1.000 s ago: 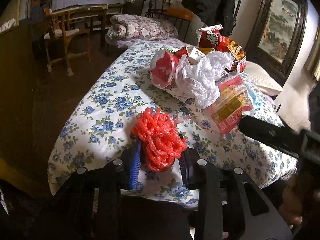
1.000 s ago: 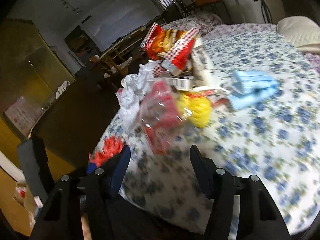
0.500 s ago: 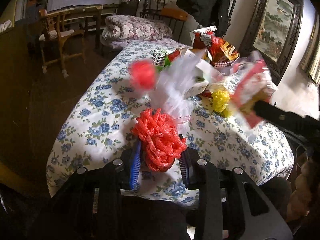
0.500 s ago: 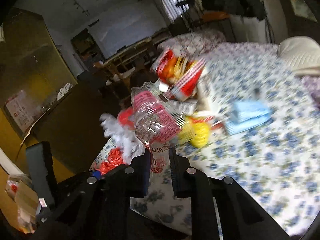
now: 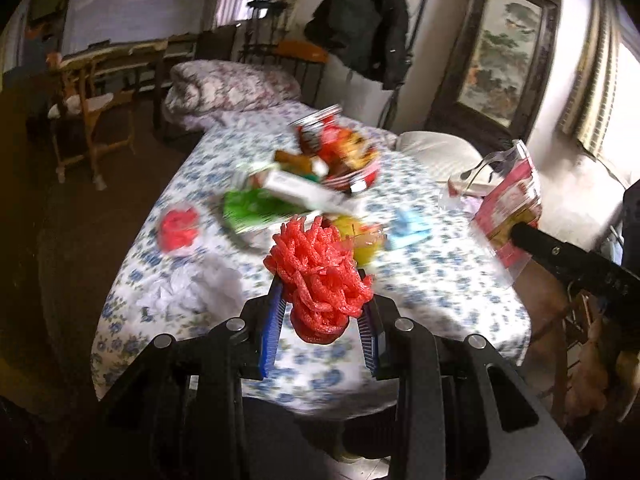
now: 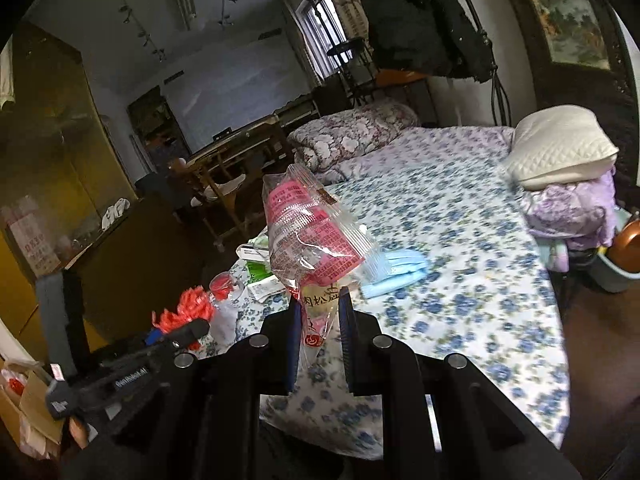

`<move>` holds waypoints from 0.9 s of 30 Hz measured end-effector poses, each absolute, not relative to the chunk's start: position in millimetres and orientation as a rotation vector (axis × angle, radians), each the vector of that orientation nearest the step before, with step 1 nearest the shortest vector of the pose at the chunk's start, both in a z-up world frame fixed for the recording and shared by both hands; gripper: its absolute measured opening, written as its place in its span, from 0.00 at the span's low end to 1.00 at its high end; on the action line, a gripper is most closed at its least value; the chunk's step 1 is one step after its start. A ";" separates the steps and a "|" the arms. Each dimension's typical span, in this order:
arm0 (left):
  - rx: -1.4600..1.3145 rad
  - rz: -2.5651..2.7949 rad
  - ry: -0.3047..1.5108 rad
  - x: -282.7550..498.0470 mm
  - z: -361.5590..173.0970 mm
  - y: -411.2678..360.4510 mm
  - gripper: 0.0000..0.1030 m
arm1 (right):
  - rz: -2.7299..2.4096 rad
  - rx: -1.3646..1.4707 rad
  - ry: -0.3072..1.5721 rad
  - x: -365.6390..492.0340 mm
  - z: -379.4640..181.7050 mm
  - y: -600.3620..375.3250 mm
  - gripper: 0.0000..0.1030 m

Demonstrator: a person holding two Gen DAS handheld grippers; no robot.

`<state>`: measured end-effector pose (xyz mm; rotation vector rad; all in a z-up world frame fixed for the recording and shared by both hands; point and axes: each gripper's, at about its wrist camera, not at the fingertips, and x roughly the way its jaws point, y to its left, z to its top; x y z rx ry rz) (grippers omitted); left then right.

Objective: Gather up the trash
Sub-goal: 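Carry the net and wrapper in both tools toward the red wastebasket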

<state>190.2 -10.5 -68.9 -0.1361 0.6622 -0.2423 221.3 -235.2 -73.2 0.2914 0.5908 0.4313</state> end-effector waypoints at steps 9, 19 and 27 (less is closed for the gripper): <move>-0.033 -0.355 0.680 158.4 -59.5 -90.9 0.34 | 0.350 0.291 0.557 169.7 -62.1 -293.5 0.17; 0.043 -0.435 0.632 107.2 -31.9 -141.0 0.34 | 0.205 0.333 0.528 89.8 -77.7 -380.8 0.17; 0.064 -0.483 0.669 78.0 -24.3 -178.3 0.34 | 0.068 0.355 0.666 42.2 -146.4 -454.9 0.17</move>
